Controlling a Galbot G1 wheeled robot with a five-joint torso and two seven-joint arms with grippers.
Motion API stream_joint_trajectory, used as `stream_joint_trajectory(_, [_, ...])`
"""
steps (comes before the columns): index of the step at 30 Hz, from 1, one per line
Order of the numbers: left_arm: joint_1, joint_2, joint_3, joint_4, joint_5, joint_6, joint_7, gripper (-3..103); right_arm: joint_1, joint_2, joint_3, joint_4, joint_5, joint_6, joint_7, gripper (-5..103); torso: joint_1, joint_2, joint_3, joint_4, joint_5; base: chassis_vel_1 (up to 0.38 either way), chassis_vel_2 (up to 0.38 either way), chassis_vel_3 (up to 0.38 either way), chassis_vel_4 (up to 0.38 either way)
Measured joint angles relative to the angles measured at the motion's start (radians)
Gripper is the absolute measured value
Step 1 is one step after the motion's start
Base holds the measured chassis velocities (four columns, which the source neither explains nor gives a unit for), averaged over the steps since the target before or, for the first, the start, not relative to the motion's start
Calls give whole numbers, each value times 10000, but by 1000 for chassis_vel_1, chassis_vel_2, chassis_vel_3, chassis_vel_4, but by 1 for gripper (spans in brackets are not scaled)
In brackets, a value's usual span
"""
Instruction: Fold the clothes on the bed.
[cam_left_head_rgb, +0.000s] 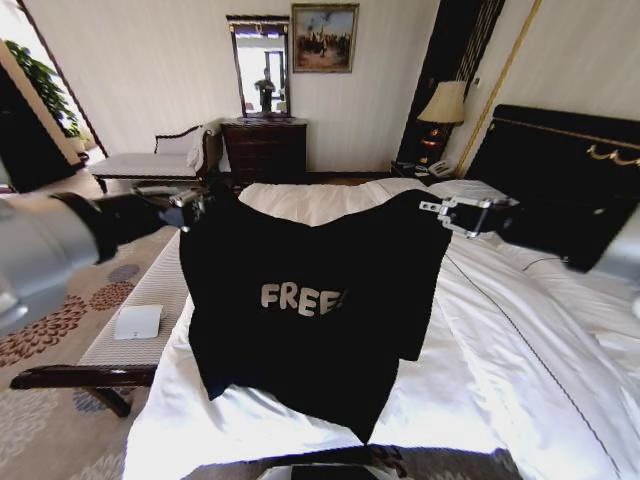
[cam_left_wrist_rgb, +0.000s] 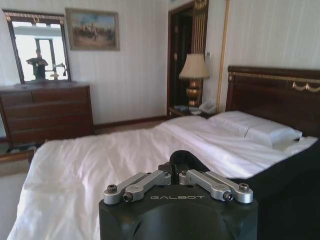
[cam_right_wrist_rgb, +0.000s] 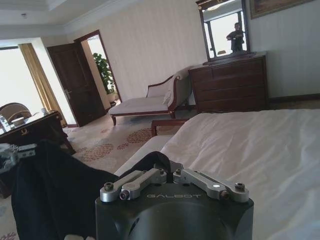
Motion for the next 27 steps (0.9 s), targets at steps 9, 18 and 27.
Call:
stream_joint_trajectory(9, [2288,-2820,1414,581,3665,106,-263,2,-554,1665,-2325,-1654,-3344,81,-1157,1,2,-2,1,2,4,0,0,0,0])
stream_joint_trajectory(18, [2378,-5069,3718,2811,5969,-64,-47,2,-583,3369,-4399,-3160,-5412,326,-1929,1,2,-2,1,1,0,0,0,0,0])
stream_joint_trajectory(27, [2553,-6587,4938,5005,7395,-194,494,2,-225,4815,-5968,-5572,-7618,556,-2782,1,2,-2,1,3,-1,0,0,0,0])
